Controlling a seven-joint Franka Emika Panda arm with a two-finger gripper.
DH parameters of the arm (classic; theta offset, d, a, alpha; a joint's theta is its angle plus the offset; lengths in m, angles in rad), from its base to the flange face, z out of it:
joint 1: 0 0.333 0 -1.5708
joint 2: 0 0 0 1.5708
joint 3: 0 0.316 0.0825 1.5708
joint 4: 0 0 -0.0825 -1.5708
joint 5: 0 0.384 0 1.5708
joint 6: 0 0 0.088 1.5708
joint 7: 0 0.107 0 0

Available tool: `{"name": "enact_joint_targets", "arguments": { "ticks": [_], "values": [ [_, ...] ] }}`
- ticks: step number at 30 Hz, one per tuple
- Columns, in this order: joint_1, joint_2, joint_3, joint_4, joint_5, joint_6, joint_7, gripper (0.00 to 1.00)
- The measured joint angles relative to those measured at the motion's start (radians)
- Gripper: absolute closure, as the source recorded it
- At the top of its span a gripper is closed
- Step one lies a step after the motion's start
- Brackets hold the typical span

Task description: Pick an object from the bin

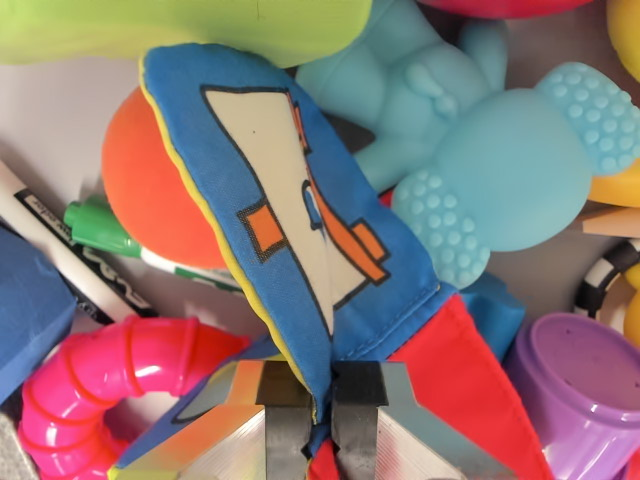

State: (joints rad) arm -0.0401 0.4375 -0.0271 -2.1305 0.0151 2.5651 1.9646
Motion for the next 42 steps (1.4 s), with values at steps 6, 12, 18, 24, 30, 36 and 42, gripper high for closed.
{"name": "enact_joint_targets", "arguments": {
  "ticks": [6,12,18,24,30,36,42],
  "values": [
    [0.000,-0.021,0.000,0.000,0.000,-0.017,0.000,1.00],
    [0.000,-0.047,0.000,-0.001,0.000,-0.044,0.000,1.00],
    [0.000,-0.082,-0.001,-0.001,-0.001,-0.078,0.000,1.00],
    [0.001,-0.121,-0.001,0.001,-0.001,-0.119,0.000,1.00],
    [0.001,-0.163,-0.002,0.008,-0.002,-0.166,0.001,1.00],
    [0.001,-0.203,-0.002,0.020,-0.004,-0.220,0.002,1.00],
    [0.001,-0.244,-0.002,0.039,-0.005,-0.279,0.003,1.00]
  ]
}}
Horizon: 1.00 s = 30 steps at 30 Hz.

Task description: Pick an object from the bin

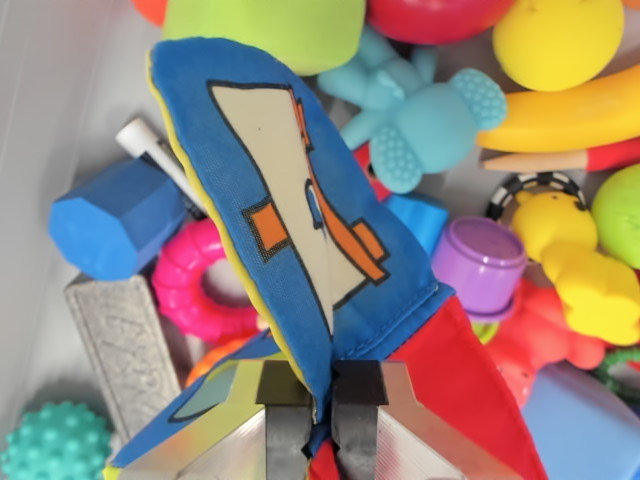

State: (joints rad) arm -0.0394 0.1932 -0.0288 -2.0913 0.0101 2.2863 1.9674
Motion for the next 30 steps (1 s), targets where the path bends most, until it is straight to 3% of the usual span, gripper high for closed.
{"name": "enact_joint_targets", "arguments": {
  "ticks": [30],
  "values": [
    [0.000,-0.127,0.000,0.157,-0.003,-0.285,0.004,1.00]
  ]
}}
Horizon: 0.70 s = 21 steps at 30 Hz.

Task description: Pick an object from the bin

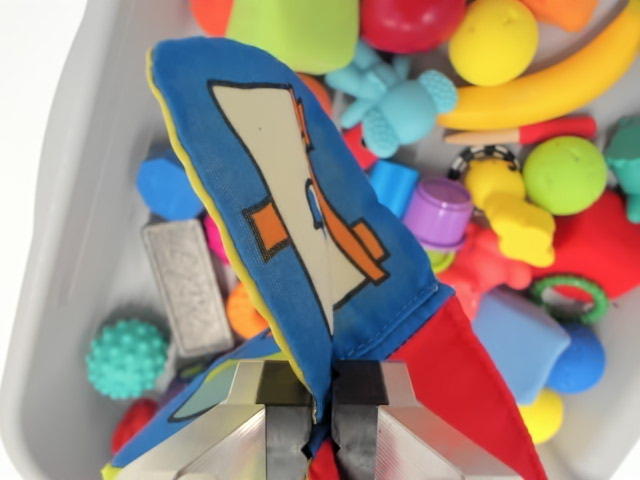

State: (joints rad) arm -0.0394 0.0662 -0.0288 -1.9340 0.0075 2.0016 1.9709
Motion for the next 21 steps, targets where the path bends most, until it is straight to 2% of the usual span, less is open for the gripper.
{"name": "enact_joint_targets", "arguments": {
  "ticks": [12,21],
  "values": [
    [0.000,-0.016,0.000,0.058,0.000,-0.074,0.001,1.00],
    [0.000,-0.020,0.000,0.082,0.000,-0.103,0.001,1.00]
  ]
}}
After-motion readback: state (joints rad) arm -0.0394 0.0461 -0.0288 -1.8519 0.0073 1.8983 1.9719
